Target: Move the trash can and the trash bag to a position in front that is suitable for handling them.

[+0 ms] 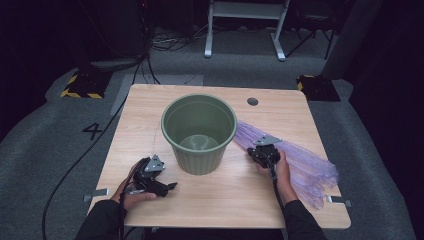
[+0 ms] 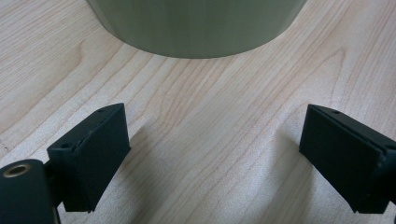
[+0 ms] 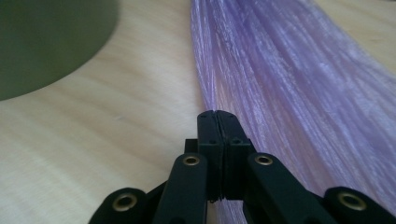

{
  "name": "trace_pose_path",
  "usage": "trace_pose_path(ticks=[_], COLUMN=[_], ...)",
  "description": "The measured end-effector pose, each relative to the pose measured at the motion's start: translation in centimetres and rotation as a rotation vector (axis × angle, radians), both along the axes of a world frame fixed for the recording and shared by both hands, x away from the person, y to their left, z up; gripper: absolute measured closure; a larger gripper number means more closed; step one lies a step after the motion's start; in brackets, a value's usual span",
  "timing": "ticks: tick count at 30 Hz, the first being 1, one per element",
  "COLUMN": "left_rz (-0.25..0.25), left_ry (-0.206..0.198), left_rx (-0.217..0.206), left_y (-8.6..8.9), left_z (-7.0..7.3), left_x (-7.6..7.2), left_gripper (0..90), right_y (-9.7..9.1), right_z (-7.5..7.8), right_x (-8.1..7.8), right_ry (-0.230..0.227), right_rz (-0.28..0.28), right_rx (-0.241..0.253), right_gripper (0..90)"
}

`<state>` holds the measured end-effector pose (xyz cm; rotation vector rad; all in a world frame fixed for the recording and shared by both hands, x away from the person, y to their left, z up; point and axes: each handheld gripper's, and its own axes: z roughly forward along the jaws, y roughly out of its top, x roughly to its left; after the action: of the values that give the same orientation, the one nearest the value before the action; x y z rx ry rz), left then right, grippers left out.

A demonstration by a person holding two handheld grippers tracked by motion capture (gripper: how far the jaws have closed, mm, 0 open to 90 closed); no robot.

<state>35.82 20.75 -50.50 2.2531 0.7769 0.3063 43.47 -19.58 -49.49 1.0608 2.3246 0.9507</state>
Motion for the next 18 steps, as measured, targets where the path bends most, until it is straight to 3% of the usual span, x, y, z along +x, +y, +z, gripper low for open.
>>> trace_pose_path(ticks=[5,9,12,13,14,15,16,18], left_rz=[0.0,0.003,0.003,0.003,0.003,0.003,0.003,0.003], left_ry=[0.0,0.001,0.001,0.001,0.001,0.001,0.001,0.001], left_rx=[0.0,0.001,0.001,0.002,0.001,0.001,0.001,0.001], left_y=[0.0,0.0,0.0,0.0,0.0,0.0,0.0,0.0], left_z=[0.0,0.0,0.0,0.0,0.0,0.0,0.0,0.0], left_x=[0.0,0.0,-0.1,-0.1,-0.1,-0.1,-0.1,-0.1], left_gripper=[8.0,8.1,8.2,8.2,8.2,8.2,8.2,8.2], right_y=[0.0,-0.9,-1.4,-1.9,-2.3,-2.3,-3.1,-3.5], right_z=[0.2,1.1,1.5,1.9,2.0,2.0,2.2,2.3], right_x=[-1.4,-3.2,-3.9,-4.7,-5.0,-5.0,-5.4,-5.4], right_ry=[-0.005,-0.021,-0.034,-0.057,-0.073,-0.073,-0.081,-0.088], right_rz=[0.081,0.112,0.11,0.106,0.089,0.089,0.065,0.051], right_rx=[-0.036,-0.039,-0.044,-0.053,-0.051,-0.051,-0.024,-0.015], right_gripper=[89.4,71.7,66.8,52.1,43.8,43.8,34.6,31.1])
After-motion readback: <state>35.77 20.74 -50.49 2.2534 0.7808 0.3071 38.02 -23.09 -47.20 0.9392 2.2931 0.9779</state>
